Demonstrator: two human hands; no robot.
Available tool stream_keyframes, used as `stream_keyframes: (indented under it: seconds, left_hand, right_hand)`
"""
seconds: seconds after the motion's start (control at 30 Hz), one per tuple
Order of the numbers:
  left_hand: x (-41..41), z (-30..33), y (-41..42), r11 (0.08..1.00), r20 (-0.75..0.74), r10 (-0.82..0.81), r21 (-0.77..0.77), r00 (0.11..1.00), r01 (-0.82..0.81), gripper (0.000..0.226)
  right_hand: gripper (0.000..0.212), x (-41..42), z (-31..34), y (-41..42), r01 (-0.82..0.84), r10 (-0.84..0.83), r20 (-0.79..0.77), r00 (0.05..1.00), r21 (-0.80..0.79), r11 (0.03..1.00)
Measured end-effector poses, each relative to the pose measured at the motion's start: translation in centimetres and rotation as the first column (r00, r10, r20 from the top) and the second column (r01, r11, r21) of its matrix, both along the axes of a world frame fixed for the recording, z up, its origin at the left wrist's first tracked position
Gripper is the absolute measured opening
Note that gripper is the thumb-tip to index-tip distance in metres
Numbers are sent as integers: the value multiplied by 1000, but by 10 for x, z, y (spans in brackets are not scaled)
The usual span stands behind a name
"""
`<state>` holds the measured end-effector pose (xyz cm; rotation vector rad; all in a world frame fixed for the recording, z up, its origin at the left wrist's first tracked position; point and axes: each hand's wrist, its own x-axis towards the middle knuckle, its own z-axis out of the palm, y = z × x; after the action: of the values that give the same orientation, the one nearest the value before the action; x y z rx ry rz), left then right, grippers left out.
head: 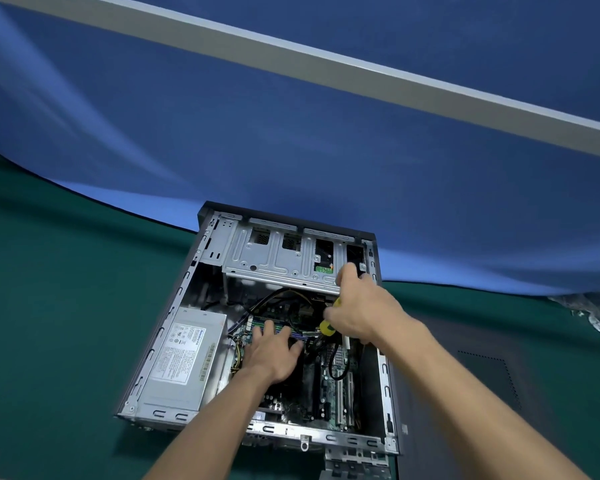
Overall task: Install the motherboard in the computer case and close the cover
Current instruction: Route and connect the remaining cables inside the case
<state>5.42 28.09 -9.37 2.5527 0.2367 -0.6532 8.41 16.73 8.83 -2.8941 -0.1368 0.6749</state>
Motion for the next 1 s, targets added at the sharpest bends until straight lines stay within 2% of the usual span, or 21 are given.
stream_keyframes:
  seconds: [0.07,0.13,0.17,0.27,0.33,0.4,0.43,0.57,0.63,0.73,0.77,0.83,0.9,0.97,1.0]
  left_hand:
    - [0,0,0,1000,3,-1,5,1000,1,48]
    - [0,-1,-1,1000,8,-1,9,1000,1,48]
    - [0,-1,-1,1000,5,-4,6,1000,4,48]
    - [1,-1,-2,1000,5,-2,8,1000,2,49]
    - [1,-2,-1,1000,6,0,9,1000,0,49]
    - [0,-1,-1,1000,3,-1,7,1000,1,50]
    - [0,-1,-1,1000,0,-3,7,1000,3,50]
    - [-1,0,-2,1000,6,-2,7,1000,2,50]
    - [-1,0,-2,1000,4,-3,13,1000,3,51]
    - [-2,2,-1,1000,-1,-1,15,1000,1,50]
    - [-2,2,-1,1000,-2,-2,15,1000,2,50]
    - [-1,2,-1,1000,-1,1,12,1000,-1,50]
    - [-2,3,-2,1000,-6,-2,7,1000,2,52]
    - [-2,1,-1,1000,-9,-5,12,1000,5,52]
    - [-2,1,-1,1000,-9,-5,14,1000,5,52]
  right_hand:
    - [23,-2,-3,-2,-6,8,62,998,-33,999]
    - [24,-4,-3,-3,14,5,160,987,-114,993]
    - [24,-4,-2,-4,18,-3,127,992,-116,993]
    - [21,0,4,-3,9,-8,-74,997,10,1000]
    - [14,0,3,-4,-26,23,-41,999,-75,997]
    - [16,0,1,-4,-36,45,43,998,-203,979]
    - [13,0,1,-6,-30,38,32,999,-209,978]
    - [22,3,7,-16,35,-30,-171,985,25,999]
    - [7,0,6,-18,33,-27,-144,989,44,998]
    - [28,-7,-2,-15,-5,3,-15,1000,-106,994]
    - [26,-7,-4,-16,17,-17,4,1000,-93,995]
    - [21,-6,-3,-18,58,-58,-73,996,-3,998]
    - [27,-5,-1,-23,102,-90,-128,988,89,991]
    - [17,-6,-4,-26,88,-87,-7,996,103,991]
    - [18,-9,-7,-26,66,-70,95,993,40,997]
